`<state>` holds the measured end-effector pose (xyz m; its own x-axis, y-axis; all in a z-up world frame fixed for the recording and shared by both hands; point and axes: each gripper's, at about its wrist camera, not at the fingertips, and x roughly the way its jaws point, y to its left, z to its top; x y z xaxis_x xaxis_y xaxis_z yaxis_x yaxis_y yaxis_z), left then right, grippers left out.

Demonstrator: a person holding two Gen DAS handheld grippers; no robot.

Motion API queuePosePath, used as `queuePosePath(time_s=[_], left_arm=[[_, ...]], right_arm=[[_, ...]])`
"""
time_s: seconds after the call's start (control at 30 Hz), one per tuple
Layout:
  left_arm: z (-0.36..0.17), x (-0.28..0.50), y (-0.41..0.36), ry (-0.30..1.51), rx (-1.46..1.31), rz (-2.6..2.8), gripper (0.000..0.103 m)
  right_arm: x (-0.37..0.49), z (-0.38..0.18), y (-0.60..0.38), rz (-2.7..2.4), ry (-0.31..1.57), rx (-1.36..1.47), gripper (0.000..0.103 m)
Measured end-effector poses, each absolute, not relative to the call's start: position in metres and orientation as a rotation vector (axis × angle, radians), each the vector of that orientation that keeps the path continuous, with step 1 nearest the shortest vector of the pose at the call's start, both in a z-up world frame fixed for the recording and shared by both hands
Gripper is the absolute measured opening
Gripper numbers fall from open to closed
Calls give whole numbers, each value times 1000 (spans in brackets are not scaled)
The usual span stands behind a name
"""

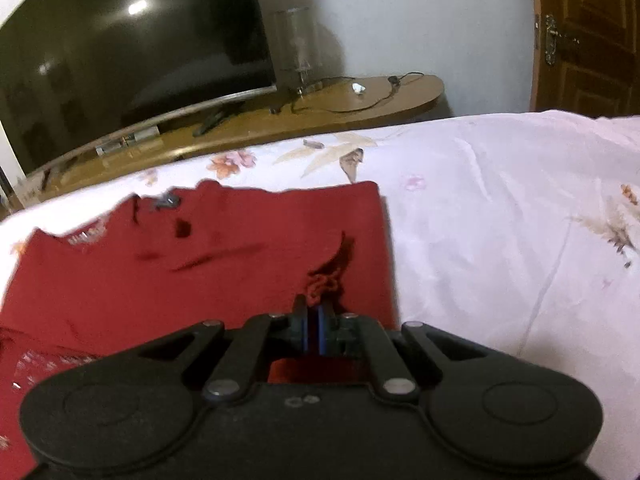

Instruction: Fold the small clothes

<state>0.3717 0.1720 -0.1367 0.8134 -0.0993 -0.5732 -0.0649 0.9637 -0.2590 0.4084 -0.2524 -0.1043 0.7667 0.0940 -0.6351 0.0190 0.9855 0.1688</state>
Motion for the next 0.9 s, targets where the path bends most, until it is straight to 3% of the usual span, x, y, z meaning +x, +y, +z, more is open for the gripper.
queuePosePath(time_s=[0.13,0.23,0.37,0.6,0.7,0.77,0.9], left_arm=[[-129,360,170,538,-281,-35,5],[-138,366,164,636,-240,-14,5],[-137,367,163,641,-231,-12,5],[-138,365,164,651,-219,-9,6],[-128,357,170,668,-223,-26,12],[-118,339,181,628,-225,-10,28],[-95,344,189,541,-231,-17,30]], right_arm=[[396,-84,-250,65,632,191,6],[387,-78,-257,73,590,195,6],[403,-115,-268,15,732,176,6],[409,-116,-264,39,718,144,7],[407,-114,-269,61,726,157,11],[394,-101,-274,56,685,171,19],[381,-80,-283,46,578,171,22]])
